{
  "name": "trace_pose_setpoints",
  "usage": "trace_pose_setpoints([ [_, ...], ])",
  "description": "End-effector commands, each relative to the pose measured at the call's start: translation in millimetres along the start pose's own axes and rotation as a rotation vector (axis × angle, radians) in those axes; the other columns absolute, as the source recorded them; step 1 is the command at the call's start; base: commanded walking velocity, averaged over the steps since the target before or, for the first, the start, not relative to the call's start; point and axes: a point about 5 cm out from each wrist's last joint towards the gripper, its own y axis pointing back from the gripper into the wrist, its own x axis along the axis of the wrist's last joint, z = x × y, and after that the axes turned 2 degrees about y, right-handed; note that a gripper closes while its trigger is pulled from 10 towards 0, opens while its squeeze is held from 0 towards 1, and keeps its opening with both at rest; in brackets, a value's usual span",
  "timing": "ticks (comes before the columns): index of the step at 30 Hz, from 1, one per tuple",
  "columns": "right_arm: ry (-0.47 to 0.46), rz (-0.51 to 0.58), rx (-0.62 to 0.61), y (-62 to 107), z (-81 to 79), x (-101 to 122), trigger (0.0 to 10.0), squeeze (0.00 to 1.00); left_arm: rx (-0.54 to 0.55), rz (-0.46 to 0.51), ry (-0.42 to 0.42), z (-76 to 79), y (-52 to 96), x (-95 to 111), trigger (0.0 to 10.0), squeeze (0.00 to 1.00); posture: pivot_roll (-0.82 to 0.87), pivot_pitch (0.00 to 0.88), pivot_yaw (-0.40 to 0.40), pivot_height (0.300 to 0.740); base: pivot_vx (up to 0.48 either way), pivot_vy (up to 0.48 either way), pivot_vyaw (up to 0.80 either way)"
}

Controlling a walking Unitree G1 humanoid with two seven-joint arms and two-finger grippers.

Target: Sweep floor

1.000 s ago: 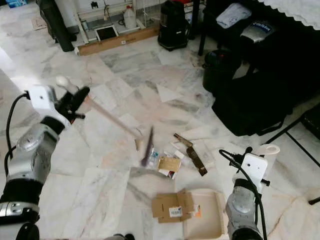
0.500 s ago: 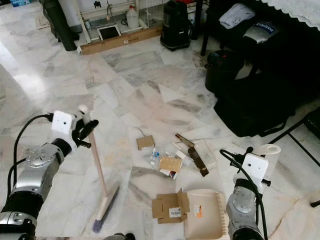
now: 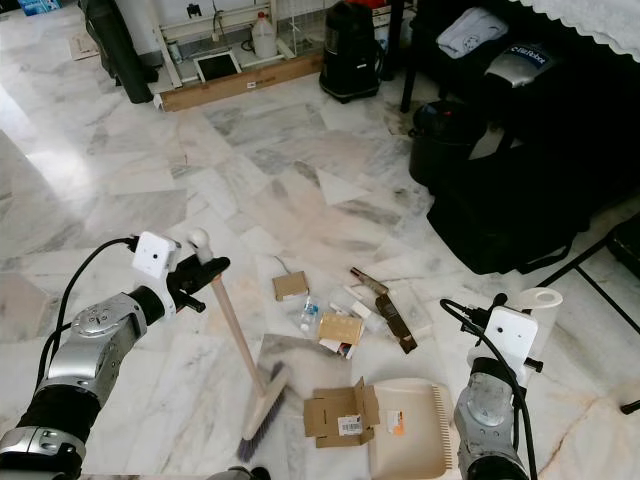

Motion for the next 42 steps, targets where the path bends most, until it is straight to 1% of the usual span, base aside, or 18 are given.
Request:
trace_pose_setpoints([
  [1, 0.025, -0.018, -0.006, 1.2, 7.0, -5, 10.0, 0.0, -0.048, -0.033, 0.038, 3.5, 3.2, -6, 10.0, 0.0, 0.17, 0.133, 0.035, 0.74, 0.0, 0.0, 0.0],
  [2, 0.025, -0.018, -0.006, 1.2, 7.0, -5, 10.0, 0.0, -0.064, -0.035, 0.05, 5.1, 3.3, -6, 10.0, 0.0, 0.17, 0.133, 0.035, 0.74, 0.0, 0.0, 0.0],
  [3, 0.024, -0.018, -0.004, 0.9, 6.4, -4, 10.0, 0.0, -0.103, -0.028, 0.092, 10.6, 2.4, -4, 10.0, 0.0, 0.17, 0.133, 0.035, 0.74, 0.0, 0.0, 0.0],
  [4, 0.024, -0.019, -0.004, 0.8, 6.2, -4, 10.0, 0.0, -0.116, -0.023, 0.11, 12.6, 1.9, -3, 10.0, 0.0, 0.17, 0.133, 0.035, 0.74, 0.0, 0.0, 0.0],
  [7, 0.023, -0.018, -0.003, 0.6, 5.9, -4, 10.0, 0.0, -0.14, -0.009, 0.142, 18.0, -0.1, 0, 10.0, 0.0, 0.17, 0.132, 0.034, 0.74, 0.0, 0.0, 0.0],
  [9, 0.021, -0.016, 0.0, 0.2, 4.9, -3, 10.0, 0.0, -0.161, 0.02, 0.195, 23.6, -3.3, 4, 10.0, 0.0, 0.17, 0.133, 0.033, 0.74, 0.0, 0.0, 0.0],
  [10, 0.021, -0.016, 0.0, 0.2, 4.9, -3, 10.0, 0.0, -0.161, 0.02, 0.195, 23.6, -3.3, 4, 10.0, 0.0, 0.17, 0.133, 0.033, 0.74, 0.0, 0.0, 0.0],
  [14, 0.019, -0.017, 0.008, 0.2, 4.0, -3, 10.0, 0.0, -0.178, 0.097, 0.29, 33.4, -11.5, 15, 10.0, 0.0, 0.17, 0.131, 0.034, 0.74, 0.0, 0.0, 0.0],
  [22, 0.015, -0.027, 0.024, 2.3, 0.9, -5, 10.0, 0.0, -0.185, 0.139, 0.335, 37.0, -15.0, 26, 10.0, 0.0, 0.17, 0.132, 0.035, 0.74, 0.0, 0.0, 0.0],
  [25, 0.012, -0.029, 0.028, 2.7, 0.0, -5, 10.0, 0.0, -0.175, 0.165, 0.344, 34.2, -12.6, 31, 10.0, 0.0, 0.17, 0.133, 0.033, 0.74, 0.0, 0.0, 0.0],
  [27, 0.012, -0.031, 0.031, 2.6, -0.4, -5, 10.0, 0.0, -0.179, 0.204, 0.381, 31.6, -10.7, 38, 10.0, 0.0, 0.17, 0.134, 0.033, 0.74, 0.0, 0.0, 0.0],
  [30, 0.011, -0.032, 0.033, 2.5, -0.8, -5, 10.0, 0.0, -0.198, 0.222, 0.376, 32.1, -9.3, 43, 10.0, 0.0, 0.17, 0.133, 0.031, 0.74, 0.0, 0.0, 0.0],
  [31, 0.009, -0.032, 0.035, 2.4, -1.5, -5, 10.0, 0.0, -0.186, 0.27, 0.378, 27.9, -8.0, 53, 10.0, 0.0, 0.17, 0.132, 0.031, 0.74, 0.0, 0.0, 0.0],
  [32, 0.009, -0.032, 0.038, 2.3, -2.0, -5, 10.0, 0.0, -0.154, 0.322, 0.381, 21.7, -7.2, 63, 10.0, 0.0, 0.17, 0.132, 0.03, 0.74, 0.0, 0.0, 0.0],
  [36, 0.009, -0.031, 0.039, 2.2, -2.7, -5, 10.0, 0.0, -0.039, 0.401, 0.358, 6.3, -5.0, 76, 10.0, 0.0, 0.17, 0.131, 0.03, 0.74, 0.0, 0.0, 0.0],
  [37, 0.009, -0.032, 0.039, 2.4, -2.8, -5, 10.0, 0.0, 0.012, 0.407, 0.332, 0.2, -3.7, 77, 10.0, 0.0, 0.17, 0.131, 0.03, 0.74, 0.0, 0.0, 0.0],
  [40, 0.009, -0.03, 0.04, 2.7, -3.0, -5, 10.0, 0.0, 0.076, 0.391, 0.284, -6.4, -2.1, 73, 10.0, 0.0, 0.17, 0.135, 0.03, 0.74, 0.0, 0.0, 0.0],
  [42, 0.01, -0.031, 0.041, 3.0, -2.7, -5, 10.0, 0.0, 0.158, 0.361, 0.207, -13.6, 0.5, 68, 10.0, 0.0, 0.17, 0.135, 0.03, 0.74, 0.0, 0.0, 0.0],
])
